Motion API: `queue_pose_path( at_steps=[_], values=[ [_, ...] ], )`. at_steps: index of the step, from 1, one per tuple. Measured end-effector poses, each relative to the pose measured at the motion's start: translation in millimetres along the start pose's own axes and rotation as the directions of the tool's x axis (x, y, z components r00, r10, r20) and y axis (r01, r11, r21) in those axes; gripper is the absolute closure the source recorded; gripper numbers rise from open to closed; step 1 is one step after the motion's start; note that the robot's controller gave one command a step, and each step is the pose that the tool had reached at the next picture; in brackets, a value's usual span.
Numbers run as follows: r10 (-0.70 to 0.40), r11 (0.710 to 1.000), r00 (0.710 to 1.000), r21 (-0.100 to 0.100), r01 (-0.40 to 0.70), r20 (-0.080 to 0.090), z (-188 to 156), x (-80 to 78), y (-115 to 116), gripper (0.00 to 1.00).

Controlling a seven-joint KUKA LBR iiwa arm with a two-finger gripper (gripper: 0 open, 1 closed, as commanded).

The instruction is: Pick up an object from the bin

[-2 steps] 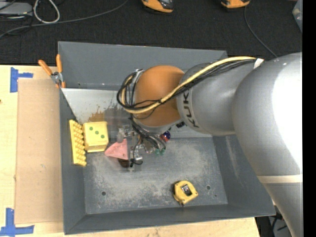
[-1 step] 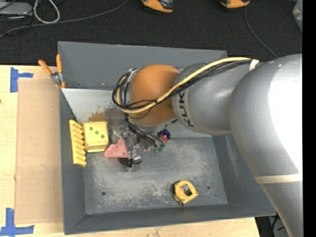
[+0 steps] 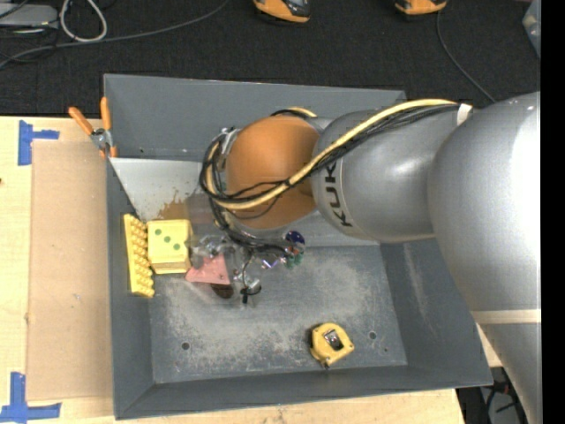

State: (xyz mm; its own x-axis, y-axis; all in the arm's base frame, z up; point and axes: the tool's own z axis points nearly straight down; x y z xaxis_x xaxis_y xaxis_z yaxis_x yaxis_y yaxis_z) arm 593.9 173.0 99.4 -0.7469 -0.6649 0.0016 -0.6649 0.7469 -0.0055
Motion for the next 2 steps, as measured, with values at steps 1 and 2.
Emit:
queue_pose_path(
  at_steps=[1,2],
  values=[
    [0.124,0.992,0.992,-0.007,-0.124,0.004,30.3,1.5,-17.5,0.0],
    [-0.243,0.97,0.97,0.004,0.243,0.01,28.2,4.8,-19.1,1.0]
  ],
)
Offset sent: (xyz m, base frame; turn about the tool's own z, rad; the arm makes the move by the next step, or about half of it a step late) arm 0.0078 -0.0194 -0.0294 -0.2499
